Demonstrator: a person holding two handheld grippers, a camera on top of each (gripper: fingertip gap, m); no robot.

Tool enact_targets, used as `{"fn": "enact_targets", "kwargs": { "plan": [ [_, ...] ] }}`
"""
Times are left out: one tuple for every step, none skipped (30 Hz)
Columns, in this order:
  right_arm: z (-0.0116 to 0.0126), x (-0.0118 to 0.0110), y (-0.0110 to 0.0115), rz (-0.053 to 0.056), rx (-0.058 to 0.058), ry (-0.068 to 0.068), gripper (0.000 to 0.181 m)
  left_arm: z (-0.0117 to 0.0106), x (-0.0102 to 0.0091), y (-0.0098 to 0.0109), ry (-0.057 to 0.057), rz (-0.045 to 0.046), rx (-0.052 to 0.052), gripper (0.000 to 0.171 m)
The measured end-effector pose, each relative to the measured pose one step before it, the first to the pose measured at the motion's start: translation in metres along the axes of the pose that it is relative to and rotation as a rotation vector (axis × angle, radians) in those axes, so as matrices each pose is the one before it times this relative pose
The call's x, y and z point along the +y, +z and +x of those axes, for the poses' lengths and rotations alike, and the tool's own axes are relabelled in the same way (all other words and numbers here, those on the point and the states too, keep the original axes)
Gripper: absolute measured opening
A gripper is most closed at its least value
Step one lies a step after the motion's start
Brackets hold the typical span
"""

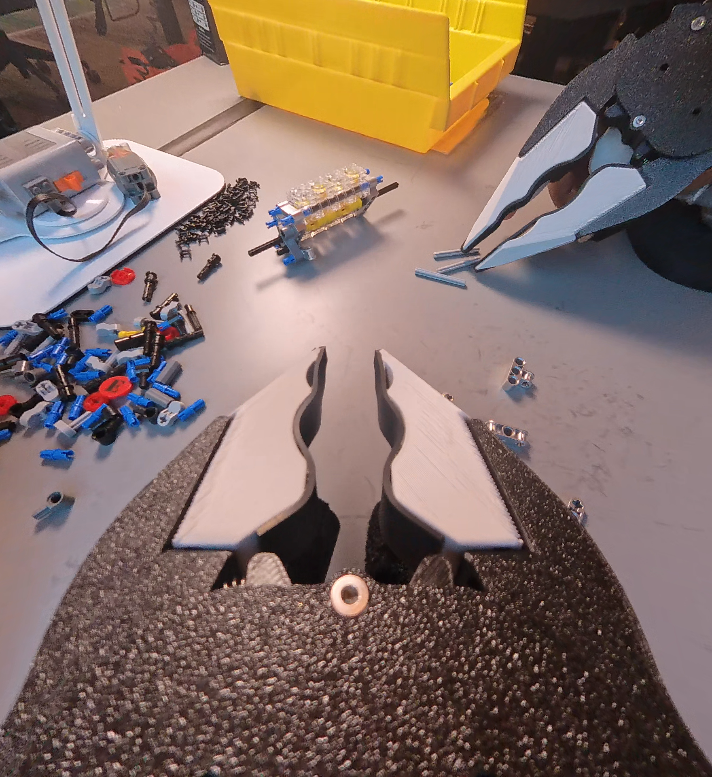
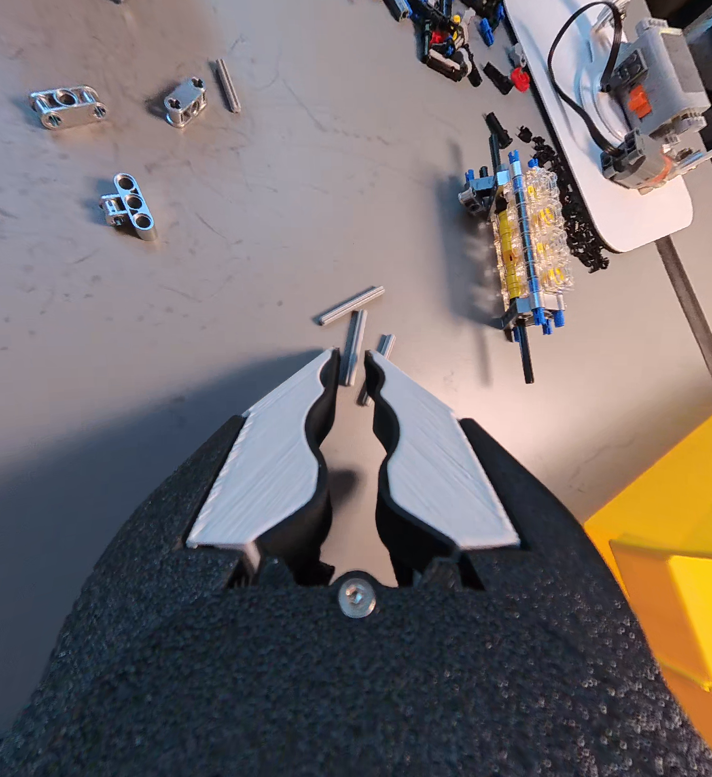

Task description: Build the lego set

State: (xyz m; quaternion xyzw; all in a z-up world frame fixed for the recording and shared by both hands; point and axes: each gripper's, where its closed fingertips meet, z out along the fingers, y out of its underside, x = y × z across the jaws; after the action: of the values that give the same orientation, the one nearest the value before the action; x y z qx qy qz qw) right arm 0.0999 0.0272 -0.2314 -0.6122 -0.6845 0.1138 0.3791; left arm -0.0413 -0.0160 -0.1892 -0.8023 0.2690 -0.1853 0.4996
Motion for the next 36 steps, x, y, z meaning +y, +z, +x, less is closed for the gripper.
{"fn": "enact_targets", "kwargs": {
  "plan": [
    [-0.00012,-0.0015,-0.00084,0.0126,-0.0069,0.0107,0.011,-0.00095,-0.00068,-0.0005,0.0001,0.00542,-0.0051,0.021],
    [0.00058,-0.00174,-0.00108,0.0145,-0.0042,0.0135,0.013,-0.00074,-0.00083,-0.0007,-0.0004,0.00657,-0.0026,0.022],
    [0.00125,-0.00204,-0.00113,0.0161,-0.0009,0.0143,0.015,-0.00072,-0.00093,-0.00064,-0.0019,0.0072,-0.0021,0.022],
    [0.00138,-0.0031,-0.00142,0.0229,-0.0007,0.0163,0.017,-0.00106,-0.00113,-0.00078,-0.0018,0.00845,-0.0038,0.022],
    [0.00206,-0.00406,-0.00182,0.0282,0.0021,0.0189,0.018,-0.00116,-0.00118,-0.001,-0.0015,0.00869,-0.0046,0.023],
    [0.00264,-0.00476,-0.00192,0.0309,0.0061,0.019,0.02,-0.0015,-0.0012,-0.00093,-0.0024,0.00841,-0.006,0.024],
    [0.0029,-0.00544,-0.00202,0.0349,0.0092,0.0171,0.022,-0.00175,-0.00121,-0.00108,-0.0033,0.00893,-0.0075,0.025],
    [0.00281,-0.00611,-0.00205,0.039,0.0091,0.014,0.023,-0.00198,-0.00134,-0.00119,-0.0037,0.00941,-0.0081,0.026],
    [0.00279,-0.00616,-0.00207,0.0404,0.0106,0.0128,0.026,-0.00236,-0.00107,-0.00108,-0.0036,0.00833,-0.0092,0.026],
    [0.00292,-0.00606,-0.00181,0.0396,0.0116,0.0134,0.029,-0.00264,-0.001,-0.00118,-0.0027,0.00788,-0.0111,0.027],
    [0.00318,-0.00514,-0.00153,0.0351,0.0112,0.0168,0.032,-0.00291,-0.00099,-0.00127,-0.0025,0.00801,-0.0116,0.027],
    [0.00295,-0.00385,-0.0011,0.0291,0.0083,0.0186,0.036,-0.00306,-0.00099,-0.00132,-0.0039,0.00714,-0.0122,0.028],
    [0.00328,-0.00317,-0.00094,0.0252,0.0098,0.0179,0.039,-0.00342,-0.00125,-0.00139,-0.0045,0.00763,-0.0144,0.028],
    [0.00325,-0.00262,-0.00093,0.0216,0.0106,0.0157,0.041,-0.00358,-0.00165,-0.00173,-0.0038,0.00926,-0.0159,0.028],
    [0.00273,-0.00216,-0.00085,0.0184,0.0087,0.0138,0.041,-0.00389,-0.00218,-0.00199,-0.0035,0.01081,-0.0173,0.028],
    [0.00209,-0.00155,-0.00051,0.0142,0.0062,0.012,0.041,-0.00417,-0.00229,-0.00214,-0.0039,0.01111,-0.0183,0.028],
    [0.00141,-0.00087,-0.00025,0.0088,0.0037,0.0092,0.041,-0.00463,-0.00223,-0.00213,-0.0045,0.00942,-0.0202,0.027],
    [0.00043,0.0,0.00011,0.0033,-0.0005,0.0049,0.041,-0.00426,-0.0021,-0.00211,-0.0041,0.00984,-0.0167,0.026],
    [0.00005,0.00016,0.00015,0.0003,-0.0007,0.0,0.041,-0.00356,-0.00233,-0.00203,-0.0041,0.0114,-0.0118,0.026],
    [-0.00007,-0.00001,0.00033,0.0006,0.0014,-0.0053,0.041,-0.00394,-0.00222,-0.002,-0.0052,0.01018,-0.0145,0.024],
    [-0.00028,0.0002,0.00029,-0.0007,0.0008,-0.0068,0.041,-0.00485,-0.00261,-0.00236,-0.0037,0.00714,-0.0208,0.023],
    [-0.00054,0.00053,0.00037,-0.0038,-0.0009,-0.0063,0.04,-0.00612,-0.00424,-0.00335,-0.0011,0.00205,-0.0262,0.023],
    [-0.00037,0.00045,0.00027,-0.0028,-0.0003,-0.0069,0.04,-0.00798,-0.00773,-0.00565,0.0003,0.00097,-0.0342,0.022],
    [0.00027,0.00028,0.00019,-0.0011,0.0022,-0.0054,0.04,-0.01006,-0.01292,-0.00858,0.0042,0.0069,-0.0392,0.02],
    [0.0006,0.00028,0.00023,-0.0015,0.0024,0.0006,0.04,-0.01118,-0.01533,-0.00987,0.0124,-0.00003,-0.0335,0.017],
    [0.00069,0.00025,0.00023,-0.0009,0.0016,0.0053,0.039,-0.0128,-0.01199,-0.00936,0.0231,-0.03391,-0.0254,0.017],
    [0.00076,0.00007,0.00015,0.0003,0.0009,0.0053,0.039,-0.01368,-0.00513,-0.00808,0.0312,-0.07694,-0.013,0.015],
    [0.00023,0.00001,0.00009,0.0005,-0.0019,0.0047,0.038,-0.01238,0.00389,-0.00648,0.0317,-0.12207,0.0093,0.013],
    [-0.00031,0.00009,0.00015,-0.0002,-0.0044,0.0023,0.038,-0.01337,0.00941,-0.00453,0.0266,-0.13679,0.012,0.012],
    [-0.00045,-0.00007,-0.00011,0.0006,-0.0025,-0.0008,0.038,-0.01621,0.01129,-0.00126,0.0242,-0.1267,-0.0012,0.01],
    [-0.00057,-0.00014,-0.00019,0.0013,-0.0012,-0.0036,0.037,-0.01726,0.01238,0.00346,0.0245,-0.12008,-0.001,0.009],
    [-0.00113,-0.0002,-0.00029,0.0005,-0.0036,-0.0045,0.037,-0.01705,0.01243,0.00809,0.01,-0.10968,0.0059,0.007],
    [-0.00156,-0.00028,-0.00011,0.0001,-0.0063,-0.0014,0.037,-0.01444,0.01224,0.01232,-0.0131,-0.10379,0.0254,0.007],
    [-0.00163,-0.00084,-0.00017,0.0023,-0.0061,0.0,0.036,-0.01051,0.01116,0.01454,-0.0257,-0.09773,0.0441,0.006],
    [-0.00165,-0.00108,-0.0002,0.0031,-0.0057,-0.0013,0.036,-0.00843,0.00971,0.01522,-0.0241,-0.0896,0.0432,0.006],
    [-0.00131,-0.00077,-0.00027,0.0011,-0.0033,-0.0049,0.035,-0.00824,0.00854,0.01432,-0.0148,-0.08346,0.0279,0.006]
  ]
}}
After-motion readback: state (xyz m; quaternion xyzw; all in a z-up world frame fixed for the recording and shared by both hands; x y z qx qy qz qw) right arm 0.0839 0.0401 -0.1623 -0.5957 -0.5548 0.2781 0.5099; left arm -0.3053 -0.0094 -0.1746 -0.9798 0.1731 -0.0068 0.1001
